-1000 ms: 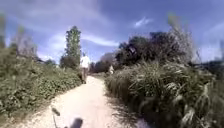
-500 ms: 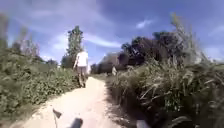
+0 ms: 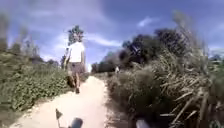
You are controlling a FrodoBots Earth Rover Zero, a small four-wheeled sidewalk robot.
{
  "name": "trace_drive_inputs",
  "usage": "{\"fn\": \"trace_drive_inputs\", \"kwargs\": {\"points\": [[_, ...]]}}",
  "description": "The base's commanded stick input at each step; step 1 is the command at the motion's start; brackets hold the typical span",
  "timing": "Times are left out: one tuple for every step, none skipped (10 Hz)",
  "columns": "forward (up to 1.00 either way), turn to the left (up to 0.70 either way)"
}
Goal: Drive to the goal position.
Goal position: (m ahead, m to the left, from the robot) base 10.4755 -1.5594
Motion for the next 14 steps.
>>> {"fn": "trace_drive_inputs", "kwargs": {"points": [[0.7, 0.0], [0.7, 0.0], [0.7, 0.0], [0.7, 0.0], [0.7, 0.0], [0.7, 0.0], [0.7, 0.15], [0.7, 0.3], [0.7, 0.21], [0.7, 0.04], [0.7, 0.14], [0.7, 0.25], [0.7, 0.3], [0.7, 0.0]]}}
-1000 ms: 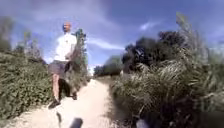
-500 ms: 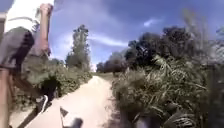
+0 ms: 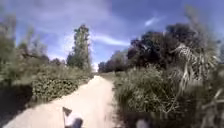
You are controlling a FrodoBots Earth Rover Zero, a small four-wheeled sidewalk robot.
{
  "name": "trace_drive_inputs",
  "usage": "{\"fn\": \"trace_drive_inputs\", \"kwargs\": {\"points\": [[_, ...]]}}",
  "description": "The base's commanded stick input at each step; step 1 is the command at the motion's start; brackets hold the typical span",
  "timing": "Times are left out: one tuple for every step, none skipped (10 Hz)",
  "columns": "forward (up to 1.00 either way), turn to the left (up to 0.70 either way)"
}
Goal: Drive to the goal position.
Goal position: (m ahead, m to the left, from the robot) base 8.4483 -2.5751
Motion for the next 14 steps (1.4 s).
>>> {"fn": "trace_drive_inputs", "kwargs": {"points": [[0.7, 0.0], [0.7, 0.0], [0.7, 0.0], [0.74, 0.0], [0.82, 0.0], [0.85, 0.0], [0.85, 0.0], [0.85, 0.0], [0.85, 0.0], [0.85, 0.0], [0.85, 0.0], [0.85, 0.0], [0.85, 0.0], [0.85, 0.0]]}}
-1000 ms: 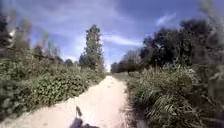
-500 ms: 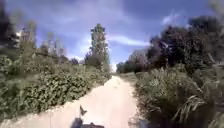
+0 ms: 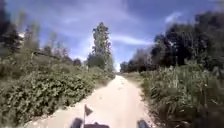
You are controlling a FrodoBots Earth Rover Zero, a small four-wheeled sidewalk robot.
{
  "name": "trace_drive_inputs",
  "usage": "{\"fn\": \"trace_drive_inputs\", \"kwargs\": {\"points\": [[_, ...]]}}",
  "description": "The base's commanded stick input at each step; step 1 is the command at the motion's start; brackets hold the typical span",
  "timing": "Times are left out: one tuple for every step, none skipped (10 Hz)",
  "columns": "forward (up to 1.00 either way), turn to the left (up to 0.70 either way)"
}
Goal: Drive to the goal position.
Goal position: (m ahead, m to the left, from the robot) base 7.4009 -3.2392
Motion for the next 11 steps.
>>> {"fn": "trace_drive_inputs", "kwargs": {"points": [[0.85, 0.0], [0.85, 0.0], [0.85, 0.0], [0.85, 0.0], [0.85, 0.0], [0.99, 0.0], [1.0, -0.39], [1.0, -0.4], [1.0, -0.14], [1.0, -0.32], [1.0, -0.13]]}}
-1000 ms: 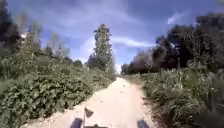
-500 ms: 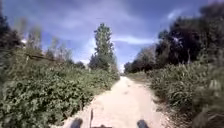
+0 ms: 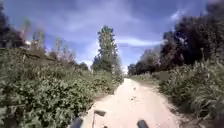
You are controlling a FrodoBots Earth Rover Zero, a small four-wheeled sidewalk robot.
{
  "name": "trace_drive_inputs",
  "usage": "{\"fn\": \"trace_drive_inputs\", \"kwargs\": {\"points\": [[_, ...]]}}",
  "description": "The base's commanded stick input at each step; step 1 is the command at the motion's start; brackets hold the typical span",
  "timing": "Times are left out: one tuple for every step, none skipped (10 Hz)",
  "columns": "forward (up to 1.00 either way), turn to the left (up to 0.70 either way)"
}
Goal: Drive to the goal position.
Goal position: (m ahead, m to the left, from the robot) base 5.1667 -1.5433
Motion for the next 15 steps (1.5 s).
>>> {"fn": "trace_drive_inputs", "kwargs": {"points": [[1.0, 0.0], [1.0, -0.17], [1.0, -0.4], [1.0, -0.21], [1.0, -0.08], [1.0, -0.28], [1.0, -0.18], [1.0, 0.0], [1.0, 0.0], [1.0, -0.21], [1.0, 0.0], [1.0, 0.0], [1.0, -0.03], [1.0, -0.12], [1.0, -0.39]]}}
